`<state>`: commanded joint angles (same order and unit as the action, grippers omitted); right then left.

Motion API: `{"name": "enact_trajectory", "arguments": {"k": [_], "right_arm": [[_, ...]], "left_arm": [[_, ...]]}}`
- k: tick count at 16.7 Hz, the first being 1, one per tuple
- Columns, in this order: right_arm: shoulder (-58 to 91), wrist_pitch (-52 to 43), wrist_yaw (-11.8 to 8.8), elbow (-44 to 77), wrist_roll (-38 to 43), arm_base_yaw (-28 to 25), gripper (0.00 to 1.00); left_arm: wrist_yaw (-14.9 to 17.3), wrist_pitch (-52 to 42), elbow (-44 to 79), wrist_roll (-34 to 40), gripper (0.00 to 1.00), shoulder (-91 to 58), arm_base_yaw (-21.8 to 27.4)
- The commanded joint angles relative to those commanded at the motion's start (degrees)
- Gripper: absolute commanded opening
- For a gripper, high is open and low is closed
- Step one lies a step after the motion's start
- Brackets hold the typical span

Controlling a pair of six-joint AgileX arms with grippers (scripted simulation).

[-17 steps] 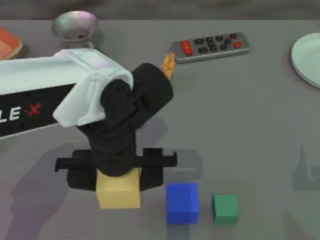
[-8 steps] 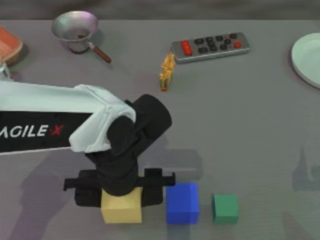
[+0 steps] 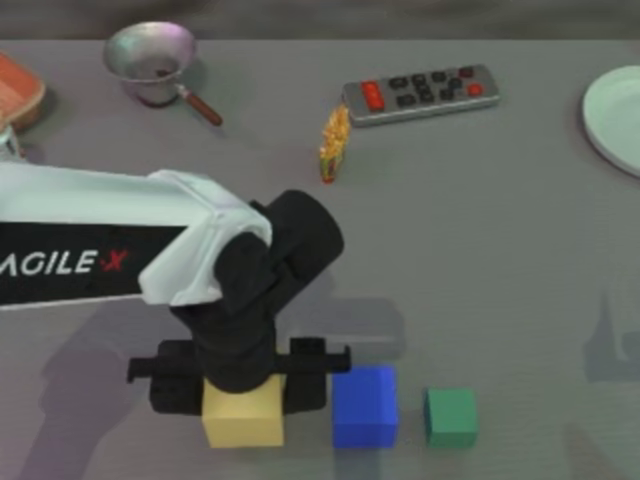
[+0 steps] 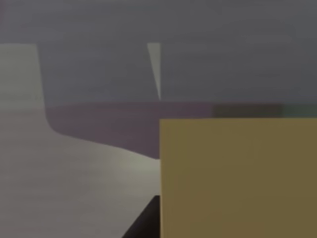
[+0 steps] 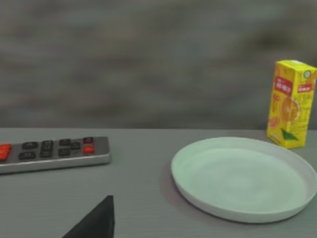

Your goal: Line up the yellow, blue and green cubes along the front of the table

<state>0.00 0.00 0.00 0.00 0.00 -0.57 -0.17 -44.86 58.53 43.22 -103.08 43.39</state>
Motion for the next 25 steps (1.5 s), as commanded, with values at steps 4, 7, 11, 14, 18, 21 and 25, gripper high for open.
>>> {"name": "enact_trajectory", "arguments": {"k": [4, 7, 11, 14, 18, 21, 25], "right_arm": [[0.00, 0.00, 0.00, 0.00, 0.00, 0.00, 1.00], [0.00, 0.00, 0.00, 0.00, 0.00, 0.00, 1.00], [0.00, 0.00, 0.00, 0.00, 0.00, 0.00, 1.00], [0.00, 0.00, 0.00, 0.00, 0.00, 0.00, 1.00], [0.00, 0.00, 0.00, 0.00, 0.00, 0.00, 1.00], [0.00, 0.00, 0.00, 0.00, 0.00, 0.00, 1.00], [0.00, 0.00, 0.00, 0.00, 0.00, 0.00, 1.00]], "left_arm": [[0.00, 0.00, 0.00, 0.00, 0.75, 0.00, 0.00], [0.00, 0.00, 0.00, 0.00, 0.98, 0.00, 0.00], [0.00, 0.00, 0.00, 0.00, 1.00, 0.00, 0.00], [0.00, 0.00, 0.00, 0.00, 1.00, 0.00, 0.00], [0.04, -1.00, 0.84, 0.11, 1.00, 0.33, -0.05], [0.14, -6.99, 4.40, 0.19, 1.00, 2.33, -0.24], [0.00, -15.35, 9.35, 0.30, 1.00, 5.73, -0.88]]}}
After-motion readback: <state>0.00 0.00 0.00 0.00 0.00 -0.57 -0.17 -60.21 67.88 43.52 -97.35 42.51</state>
